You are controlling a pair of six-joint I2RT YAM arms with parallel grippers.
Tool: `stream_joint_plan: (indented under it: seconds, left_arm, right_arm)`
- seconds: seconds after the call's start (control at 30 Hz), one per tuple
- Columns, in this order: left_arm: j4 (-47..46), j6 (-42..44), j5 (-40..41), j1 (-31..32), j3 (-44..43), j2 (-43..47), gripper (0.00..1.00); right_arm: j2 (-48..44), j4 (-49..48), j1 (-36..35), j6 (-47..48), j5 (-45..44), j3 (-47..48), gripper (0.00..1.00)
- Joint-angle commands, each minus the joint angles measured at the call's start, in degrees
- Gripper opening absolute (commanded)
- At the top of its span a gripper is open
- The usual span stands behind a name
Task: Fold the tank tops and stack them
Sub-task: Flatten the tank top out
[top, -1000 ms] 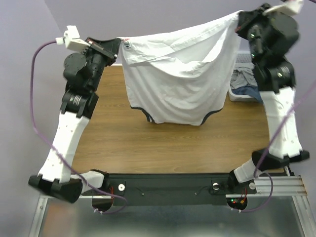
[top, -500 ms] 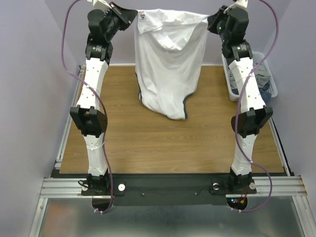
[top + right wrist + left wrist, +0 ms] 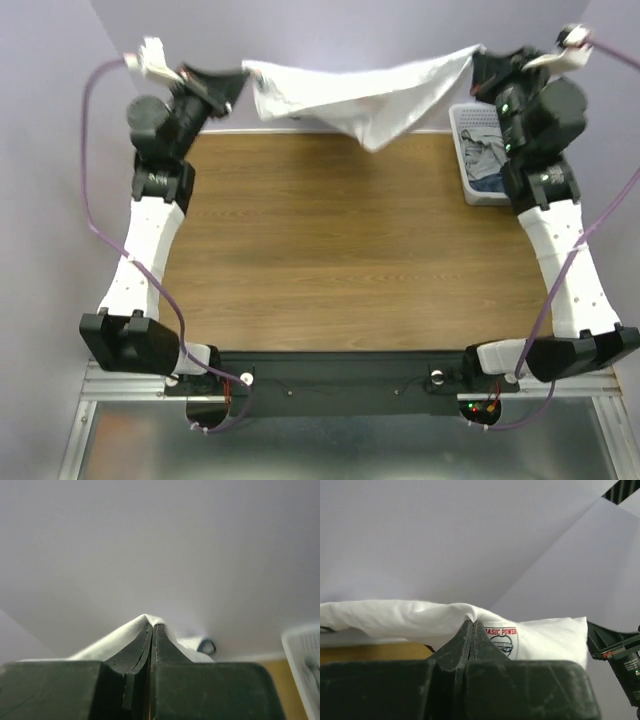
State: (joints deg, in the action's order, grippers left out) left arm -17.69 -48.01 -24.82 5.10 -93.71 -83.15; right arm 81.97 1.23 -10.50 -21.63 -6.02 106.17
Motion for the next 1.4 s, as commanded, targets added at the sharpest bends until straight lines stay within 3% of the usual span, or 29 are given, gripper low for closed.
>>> stream_joint_plan:
  seconds: [0.0, 0.03, 0.13, 0.3, 0.37, 0.5, 0.63, 0.77, 0.83, 0.93, 1.1, 1.23, 1.37]
  left_arm:
    - [-2.0, -5.2, 2.0, 1.5, 28.6, 3.7, 0.00]
    - [-2.3, -5.4, 2.8, 1.8, 33.6, 4.9, 0.00]
    - [-1.0, -3.8, 5.0, 1.9, 49.1, 7.7, 0.00]
    - [-1.6, -2.4, 3.4, 1.8, 60.8, 6.6, 0.00]
    - [-1.5, -1.8, 3.0, 1.8, 61.4, 5.9, 0.00]
    - [0.1, 0.6, 3.0, 1.8, 60.6, 5.4, 0.06]
    - [2.4, 2.0, 2.8, 1.8, 58.6, 5.3, 0.27]
    - [7.5, 4.4, 4.6, 1.8, 55.5, 6.1, 0.49]
    - [10.5, 4.9, 6.1, 1.8, 54.8, 6.9, 0.54]
    - [12.4, 3.8, 7.6, 1.8, 56.3, 9.8, 0.55]
    - [20.1, 2.1, 12.2, 2.8, 59.2, 15.6, 0.55]
    - [22.8, -1.0, 15.8, 7.5, 62.0, 20.8, 0.55]
    - [21.7, -3.1, 16.6, 15.4, 63.7, 19.9, 0.59]
  right_arm:
    - [-6.5, 4.8, 0.3, -4.4, -2.1, -26.2, 0.00]
    - [-7.9, 5.3, 0.4, -6.1, -1.2, -36.2, 0.00]
    - [-10.3, 9.4, 0.3, -9.4, 0.7, -51.0, 0.00]
    - [-11.0, 10.4, 0.3, -12.1, 2.4, -64.5, 0.00]
    - [-11.5, 11.7, 0.3, -12.0, 1.5, -65.4, 0.01]
    - [-12.1, 13.6, 0.3, -11.8, -1.3, -64.6, 0.22]
    - [-11.0, 14.6, 0.3, -10.9, -3.8, -61.5, 0.29]
    - [-10.3, 16.2, 0.3, -9.4, -5.8, -56.8, 0.45]
    - [-10.3, 16.6, 0.3, -8.4, -3.4, -55.0, 0.49]
    - [-9.3, 17.4, -0.1, -8.0, 1.7, -54.4, 0.50]
    - [-9.9, 18.0, -3.6, -8.8, 1.1, -57.9, 0.49]
    - [-11.4, 17.9, -8.1, -10.7, 1.2, -61.4, 0.46]
    - [-12.2, 18.0, -10.9, -13.7, -1.6, -65.4, 0.46]
